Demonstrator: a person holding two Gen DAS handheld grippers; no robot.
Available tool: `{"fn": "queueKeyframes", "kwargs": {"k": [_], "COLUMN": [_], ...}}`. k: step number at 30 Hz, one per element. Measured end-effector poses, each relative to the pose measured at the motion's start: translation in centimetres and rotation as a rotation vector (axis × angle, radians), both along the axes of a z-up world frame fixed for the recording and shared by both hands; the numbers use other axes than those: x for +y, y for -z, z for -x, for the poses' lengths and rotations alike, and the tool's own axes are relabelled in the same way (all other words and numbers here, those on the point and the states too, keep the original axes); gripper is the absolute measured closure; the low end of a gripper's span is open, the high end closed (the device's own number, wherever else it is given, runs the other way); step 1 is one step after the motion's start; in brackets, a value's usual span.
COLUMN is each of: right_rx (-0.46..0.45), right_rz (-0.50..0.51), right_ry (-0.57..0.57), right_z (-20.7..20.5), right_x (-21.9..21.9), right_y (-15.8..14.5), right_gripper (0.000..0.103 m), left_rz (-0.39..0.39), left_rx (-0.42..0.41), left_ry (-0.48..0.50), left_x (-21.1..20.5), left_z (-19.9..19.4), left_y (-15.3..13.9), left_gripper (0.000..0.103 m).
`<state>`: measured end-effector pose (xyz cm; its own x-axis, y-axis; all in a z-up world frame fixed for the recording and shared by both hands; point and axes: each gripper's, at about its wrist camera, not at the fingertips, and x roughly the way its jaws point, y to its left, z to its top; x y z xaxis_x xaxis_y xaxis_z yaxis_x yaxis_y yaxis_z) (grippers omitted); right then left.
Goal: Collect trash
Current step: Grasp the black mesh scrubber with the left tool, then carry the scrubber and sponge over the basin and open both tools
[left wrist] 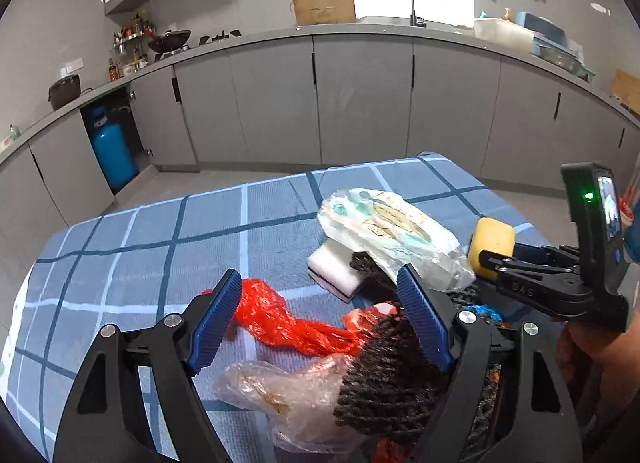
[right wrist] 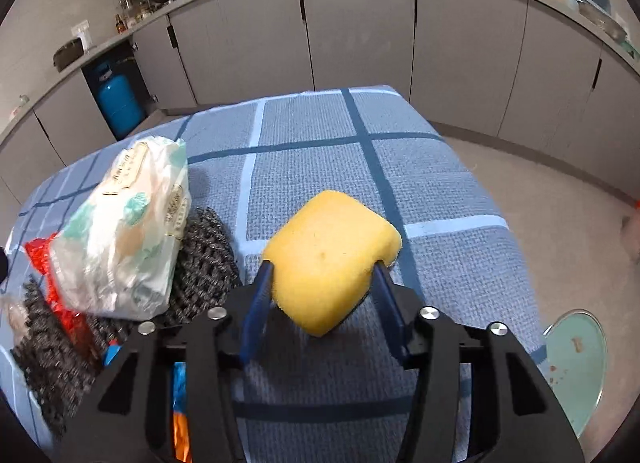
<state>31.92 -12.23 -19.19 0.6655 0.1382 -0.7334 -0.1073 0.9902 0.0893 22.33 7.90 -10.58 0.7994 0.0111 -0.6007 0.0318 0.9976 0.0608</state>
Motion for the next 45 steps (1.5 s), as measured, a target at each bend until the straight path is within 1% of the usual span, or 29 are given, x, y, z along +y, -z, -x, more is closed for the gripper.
{"fn": "queueKeyframes", "kwargs": {"k": [2,6,9,11,13,14,15,16,17,18,19,21,24,27,28,30,33,35,39,43,45], "right_rx": [-0.025,-0.06,-0.067,-0.073,-0.07,-0.068,-0.066,-0.066,-0.069,-0.077,-0.083,-0.098,-0.124,-0.147,-0.152,-0.163,-0.166,-0.161,-0.135,-0.121,-0.107], "right_rz": [0.01,0.035,0.046,0.053,0.04,0.038,0.034,0.028,0.024,0.019,0.012,-0.001,-0.02,-0.033,-0.035,-0.036,-0.03,-0.021,0.002,0.008,0.004], "right_ry": [0.01,0.032,0.041,0.051,0.06,0.061,0.062,0.061,0.061,0.06,0.06,0.061,0.066,0.078,0.084,0.112,0.164,0.21,0.301,0.352,0.381], "right_z": [1.3,5.2,8.3,10.0,11.1,11.2,11.6,11.9,12.2,12.4,12.6,13.0,13.5,14.0,14.2,14.6,14.9,15.2,16.0,16.6,16.6], "right_x": [-0.6,-2.0,-2.6,-3.1,-3.6,-3.7,-3.9,-4.0,-4.1,-4.1,-4.2,-4.6,-5.1,-6.1,-6.5,-7.9,-10.4,-12.6,-17.4,-21.0,-22.7], "right_y": [-0.9,-2.1,-2.2,-2.0,-1.7,-1.7,-1.5,-1.5,-1.5,-1.6,-1.8,-2.1,-2.7,-3.3,-3.5,-3.8,-3.8,-3.6,-2.3,-0.6,0.4], "right_gripper": [0.055,0.055,0.054,0.054,0.054,0.054,0.054,0.054,0.054,0.054,0.054,0.054,0.054,0.054,0.054,0.054,0.054,0.054,0.054,0.054,0.053], "left_rz": [0.002,0.004,0.014,0.002,0.004,0.005,0.0,0.007,0.023,0.039,0.033,0.006,0.022,-0.005,-0.027,-0.039,-0.045,-0.045,-0.045,-0.037,-0.025], "left_rx": [0.001,0.015,0.04,0.047,0.078,0.093,0.119,0.138,0.157,0.172,0.162,0.116,0.061,-0.024,-0.052,-0.085,-0.094,-0.102,-0.093,-0.058,-0.026], "left_ry": [0.013,0.057,0.091,0.105,0.118,0.12,0.123,0.13,0.137,0.147,0.146,0.144,0.144,0.14,0.144,0.17,0.219,0.262,0.367,0.469,0.52], "left_x": [-0.5,-2.1,-3.6,-4.5,-5.1,-5.3,-5.6,-5.7,-5.7,-5.6,-5.6,-5.7,-5.1,-5.3,-5.7,-7.2,-9.8,-12.5,-18.6,-23.7,-26.2], "left_z": [0.5,1.6,2.1,2.1,1.7,1.5,1.3,1.2,1.1,1.2,1.5,2.5,3.9,5.1,5.2,5.3,4.4,3.9,3.0,2.6,2.4], "left_y": [0.0,0.3,1.1,1.6,2.6,3.1,3.8,4.2,4.5,4.5,4.3,3.1,0.3,-2.9,-3.8,-5.0,-5.4,-5.4,-4.5,-3.0,-2.1], "left_gripper": [0.024,0.024,0.024,0.024,0.024,0.031,0.041,0.071,0.091,0.092,0.093,0.093,0.094,0.094,0.094,0.094,0.094,0.093,0.093,0.093,0.093]}}
